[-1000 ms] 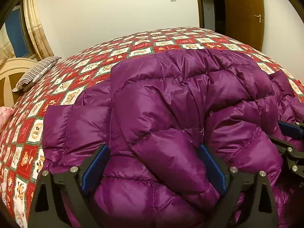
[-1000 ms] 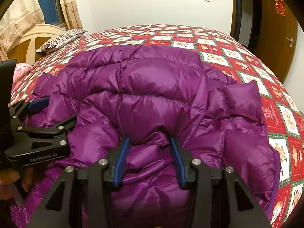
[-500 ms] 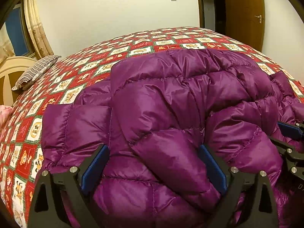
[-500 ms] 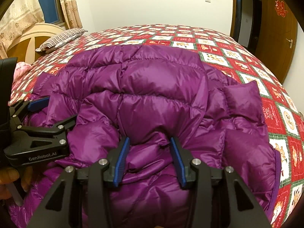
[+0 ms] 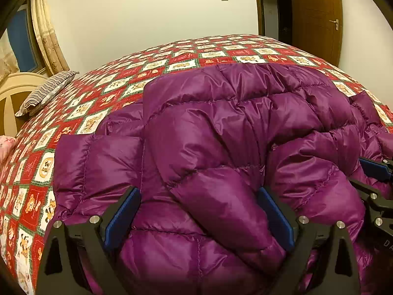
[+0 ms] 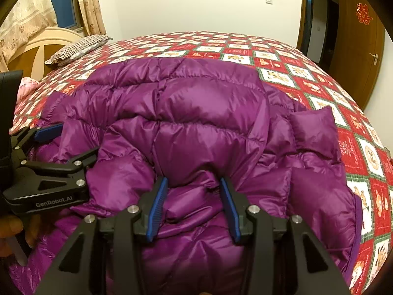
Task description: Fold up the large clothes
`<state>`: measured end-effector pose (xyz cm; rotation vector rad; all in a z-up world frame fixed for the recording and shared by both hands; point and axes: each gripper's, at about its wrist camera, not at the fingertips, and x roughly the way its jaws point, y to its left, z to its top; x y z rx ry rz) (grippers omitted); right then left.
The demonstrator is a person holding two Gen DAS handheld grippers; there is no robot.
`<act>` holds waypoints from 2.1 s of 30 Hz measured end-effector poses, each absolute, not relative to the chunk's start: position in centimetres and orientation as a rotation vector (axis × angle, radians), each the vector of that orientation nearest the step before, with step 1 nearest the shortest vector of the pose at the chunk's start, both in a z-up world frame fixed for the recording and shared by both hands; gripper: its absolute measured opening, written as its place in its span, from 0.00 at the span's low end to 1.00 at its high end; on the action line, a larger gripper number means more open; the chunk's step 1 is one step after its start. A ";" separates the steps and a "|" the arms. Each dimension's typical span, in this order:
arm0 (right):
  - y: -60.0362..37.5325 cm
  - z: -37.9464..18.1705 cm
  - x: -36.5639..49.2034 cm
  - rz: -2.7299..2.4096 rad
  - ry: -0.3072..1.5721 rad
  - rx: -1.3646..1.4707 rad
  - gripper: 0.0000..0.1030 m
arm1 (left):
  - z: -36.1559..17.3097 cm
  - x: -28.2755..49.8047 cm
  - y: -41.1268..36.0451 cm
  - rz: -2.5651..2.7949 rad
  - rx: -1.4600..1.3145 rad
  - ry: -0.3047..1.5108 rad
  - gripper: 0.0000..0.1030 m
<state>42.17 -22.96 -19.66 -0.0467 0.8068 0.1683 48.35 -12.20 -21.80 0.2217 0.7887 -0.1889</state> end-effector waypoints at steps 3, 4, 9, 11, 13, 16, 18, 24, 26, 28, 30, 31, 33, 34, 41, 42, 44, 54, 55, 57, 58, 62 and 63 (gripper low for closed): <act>-22.8 -19.6 42.1 0.166 0.807 -0.050 0.46 | -21.8 48.4 -12.2 -0.188 0.223 0.789 0.94; -22.8 -19.6 42.2 0.165 0.808 -0.053 0.46 | -21.8 48.4 -12.2 -0.189 0.223 0.789 0.94; -22.8 -19.6 42.2 0.157 0.807 -0.068 0.46 | -21.8 48.3 -12.2 -0.185 0.229 0.786 0.95; -22.5 -19.6 42.1 0.152 0.806 -0.077 0.46 | -22.0 48.3 -12.2 -0.180 0.233 0.785 0.95; -22.3 -19.6 42.0 0.148 0.806 -0.086 0.46 | -22.0 48.3 -12.3 -0.172 0.242 0.783 0.96; -22.1 -19.6 42.0 0.137 0.806 -0.106 0.46 | -22.0 48.3 -12.4 -0.172 0.240 0.787 0.96; -22.2 -19.6 42.1 0.138 0.810 -0.105 0.46 | -21.9 48.4 -12.2 -0.180 0.224 0.799 0.96; -21.9 -19.0 42.5 0.143 0.851 -0.119 0.47 | -19.0 48.3 -13.2 -0.198 0.290 0.779 0.96; -22.6 -17.8 42.5 0.151 0.869 -0.071 0.48 | -16.5 48.1 -13.2 -0.206 0.282 0.708 0.96; -23.3 -16.0 42.2 0.144 0.813 -0.026 0.54 | -14.8 49.0 -13.1 -0.201 0.258 0.681 0.96; -23.4 -14.9 42.6 0.118 0.766 -0.010 0.54 | -13.9 50.6 -13.3 -0.175 0.229 0.682 0.96; -23.5 -14.4 43.4 0.098 0.747 -0.001 0.54 | -14.0 51.3 -13.5 -0.159 0.223 0.694 0.96; -23.0 -14.2 44.9 0.063 0.745 0.011 0.54 | -14.8 52.7 -13.8 -0.122 0.210 0.730 0.96; -23.3 -14.5 46.3 0.053 0.760 0.035 0.54 | -15.7 53.5 -14.0 -0.106 0.207 0.754 0.96; -23.5 -18.9 49.2 0.030 0.838 0.032 0.54 | -21.1 54.6 -14.0 -0.085 0.177 0.827 0.96; -23.5 -19.1 49.1 0.029 0.832 0.024 0.54 | -21.3 54.7 -14.1 -0.084 0.184 0.826 0.96; -23.1 -19.2 48.8 0.023 0.834 0.015 0.54 | -21.5 54.7 -14.3 -0.082 0.193 0.828 0.96; -23.0 -18.5 48.3 0.031 0.859 -0.030 0.56 | -19.0 54.6 -13.6 -0.082 0.229 0.880 0.97; -23.7 -17.5 47.2 0.022 0.848 -0.017 0.58 | -17.8 53.7 -13.0 -0.086 0.230 0.856 0.97; -24.9 -16.0 45.0 0.033 0.834 0.003 0.65 | -15.6 51.3 -11.8 -0.098 0.239 0.828 0.97; -25.1 -15.6 44.0 0.037 0.831 0.004 0.66 | -14.7 49.8 -11.1 -0.101 0.243 0.813 0.97; -27.2 -14.0 37.8 0.043 0.827 0.008 0.68 | -12.7 42.5 -7.3 -0.081 0.263 0.767 0.97; -27.7 -14.0 36.4 0.045 0.832 0.017 0.69 | -12.6 40.3 -6.1 -0.074 0.253 0.768 0.97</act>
